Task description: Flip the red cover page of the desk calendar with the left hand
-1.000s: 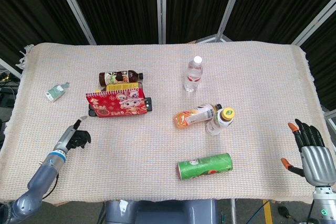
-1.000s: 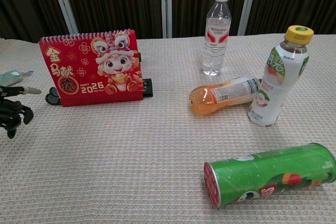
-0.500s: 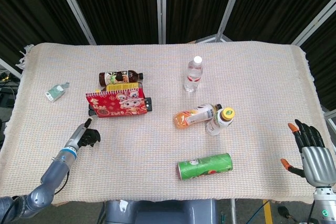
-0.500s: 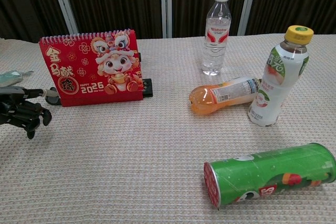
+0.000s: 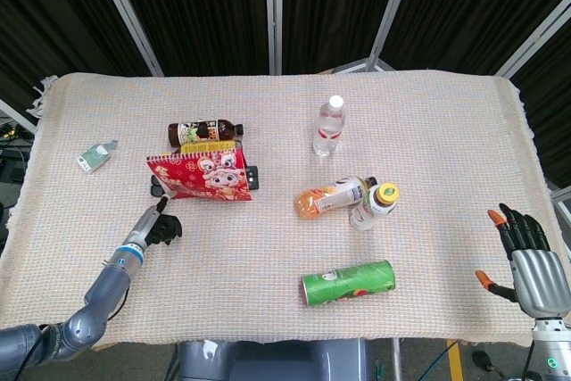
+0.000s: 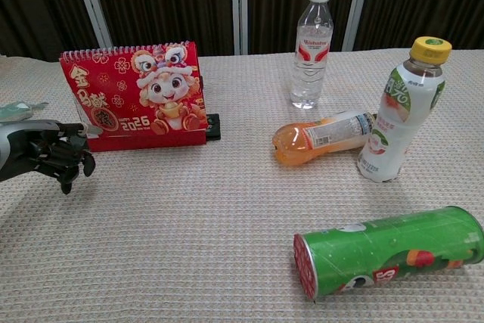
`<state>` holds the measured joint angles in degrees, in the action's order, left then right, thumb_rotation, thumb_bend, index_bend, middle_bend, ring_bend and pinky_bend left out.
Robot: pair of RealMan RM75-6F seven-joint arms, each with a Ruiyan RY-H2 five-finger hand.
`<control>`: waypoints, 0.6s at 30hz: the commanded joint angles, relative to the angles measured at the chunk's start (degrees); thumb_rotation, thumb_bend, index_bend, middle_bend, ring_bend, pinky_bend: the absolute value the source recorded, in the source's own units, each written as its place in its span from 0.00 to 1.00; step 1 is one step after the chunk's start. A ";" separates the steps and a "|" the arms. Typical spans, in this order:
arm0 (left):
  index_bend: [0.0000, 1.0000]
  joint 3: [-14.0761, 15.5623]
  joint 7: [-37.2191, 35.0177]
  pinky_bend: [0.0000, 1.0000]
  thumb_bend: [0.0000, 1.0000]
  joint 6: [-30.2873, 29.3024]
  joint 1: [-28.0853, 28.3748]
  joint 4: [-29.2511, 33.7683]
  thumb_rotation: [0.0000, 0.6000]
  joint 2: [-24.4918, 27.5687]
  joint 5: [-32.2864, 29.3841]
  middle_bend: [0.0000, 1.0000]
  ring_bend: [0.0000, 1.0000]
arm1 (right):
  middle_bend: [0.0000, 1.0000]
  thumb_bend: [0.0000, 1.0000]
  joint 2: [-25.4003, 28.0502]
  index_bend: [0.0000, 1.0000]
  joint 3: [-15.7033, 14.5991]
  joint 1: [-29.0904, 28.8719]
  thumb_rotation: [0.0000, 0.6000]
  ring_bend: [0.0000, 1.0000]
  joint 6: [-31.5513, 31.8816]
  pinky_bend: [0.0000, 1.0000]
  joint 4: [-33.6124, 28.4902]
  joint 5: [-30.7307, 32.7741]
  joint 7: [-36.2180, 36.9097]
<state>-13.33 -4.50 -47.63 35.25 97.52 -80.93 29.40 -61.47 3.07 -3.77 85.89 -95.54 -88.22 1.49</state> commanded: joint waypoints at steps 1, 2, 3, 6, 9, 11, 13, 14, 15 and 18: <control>0.00 -0.67 -0.10 0.58 0.92 -0.77 0.21 0.21 1.00 -0.27 0.03 0.63 0.68 | 0.00 0.12 0.07 0.03 0.03 0.03 1.00 0.00 0.03 0.00 0.01 0.06 0.24; 0.00 -1.03 -0.18 0.58 0.92 -0.75 0.38 0.01 1.00 -0.26 -0.09 0.63 0.68 | 0.00 0.12 0.09 0.03 0.03 0.05 1.00 0.00 0.06 0.00 0.01 0.06 0.37; 0.00 -1.35 -0.19 0.58 0.92 -0.61 0.63 -0.24 1.00 -0.26 -0.24 0.63 0.68 | 0.00 0.12 0.15 0.03 0.00 0.07 1.00 0.00 0.09 0.00 -0.04 0.02 0.49; 0.00 -2.16 -0.36 0.58 0.92 0.02 1.13 0.03 1.00 0.13 0.35 0.63 0.68 | 0.00 0.12 0.26 0.03 0.03 0.10 1.00 0.00 0.26 0.00 -0.13 -0.11 0.62; 0.00 -2.71 -0.56 0.58 0.92 -0.18 1.09 1.36 1.00 0.87 2.01 0.63 0.68 | 0.00 0.12 0.25 0.03 0.14 0.09 1.00 0.00 0.27 0.00 -0.08 0.06 0.74; 0.00 -3.32 -0.73 0.58 0.92 -1.28 0.67 3.74 1.00 1.95 5.14 0.63 0.68 | 0.00 0.12 0.26 0.03 0.16 0.06 1.00 0.00 0.04 0.00 -0.03 0.33 0.96; 0.00 -3.44 -0.85 0.58 0.92 -2.15 0.19 5.12 1.00 2.62 6.97 0.63 0.68 | 0.00 0.12 0.27 0.03 0.13 0.03 1.00 0.00 -0.11 0.00 -0.02 0.42 0.99; 0.00 -3.54 -0.78 0.58 0.92 -3.06 -0.15 6.10 1.00 3.08 8.56 0.63 0.68 | 0.00 0.12 0.29 0.03 0.10 0.03 1.00 0.00 -0.19 0.00 -0.03 0.45 0.97; 0.00 -3.55 -0.53 0.57 0.92 -4.23 -0.51 6.98 1.00 3.49 10.30 0.62 0.68 | 0.00 0.12 0.29 0.03 0.06 0.04 1.00 0.00 -0.22 0.00 -0.03 0.44 0.94; 0.00 -3.42 0.84 0.52 0.92 -8.21 -1.39 8.55 1.00 4.06 14.48 0.56 0.64 | 0.00 0.12 0.31 0.03 0.00 0.09 1.00 0.00 -0.10 0.00 -0.12 0.29 0.89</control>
<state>-16.64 -4.66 -52.69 34.83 104.21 -77.80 40.72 -61.16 3.07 -3.68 85.79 -95.66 -87.93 2.38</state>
